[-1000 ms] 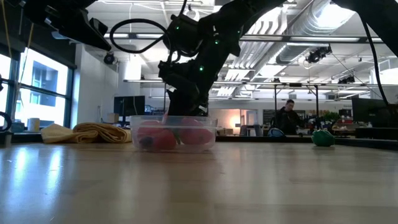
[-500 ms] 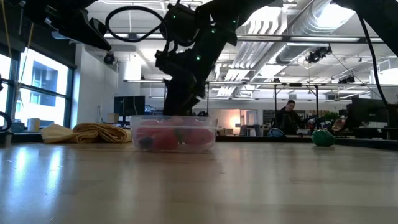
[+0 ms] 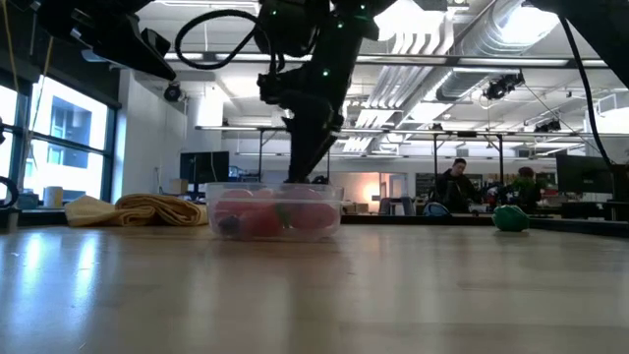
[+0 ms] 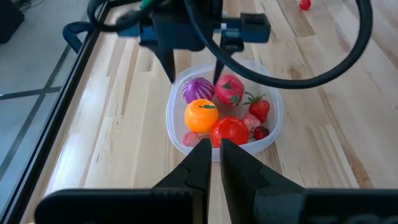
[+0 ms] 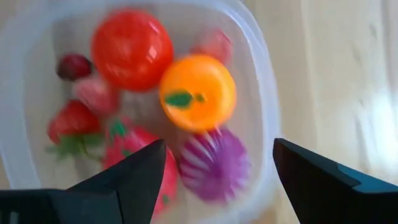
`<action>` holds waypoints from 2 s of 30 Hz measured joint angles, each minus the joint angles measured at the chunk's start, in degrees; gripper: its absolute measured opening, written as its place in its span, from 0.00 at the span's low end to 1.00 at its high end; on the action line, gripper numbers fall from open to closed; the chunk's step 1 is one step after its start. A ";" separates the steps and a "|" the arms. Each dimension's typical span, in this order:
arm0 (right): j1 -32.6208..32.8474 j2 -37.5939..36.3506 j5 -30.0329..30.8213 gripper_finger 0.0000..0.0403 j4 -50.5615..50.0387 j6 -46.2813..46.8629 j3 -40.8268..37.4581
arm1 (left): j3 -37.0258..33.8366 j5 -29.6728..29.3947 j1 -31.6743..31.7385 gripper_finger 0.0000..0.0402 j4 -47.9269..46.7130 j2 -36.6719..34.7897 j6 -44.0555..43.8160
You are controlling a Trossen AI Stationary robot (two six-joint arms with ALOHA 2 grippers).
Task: Pick and placing Produce into tupperware
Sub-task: Put the green bell pepper into the transparent bin
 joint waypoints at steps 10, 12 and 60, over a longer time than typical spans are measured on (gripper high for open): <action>0.85 0.00 15.63 0.72 -30.43 12.39 7.20 | 0.00 0.00 -0.02 0.06 0.00 0.01 0.02; 0.26 -0.03 19.13 0.72 -37.09 16.83 7.60 | 0.00 0.00 -0.01 0.06 0.00 0.00 0.01; -34.15 -53.72 5.76 0.72 -7.11 52.22 -57.65 | 0.00 0.00 0.00 0.06 0.00 -0.01 0.00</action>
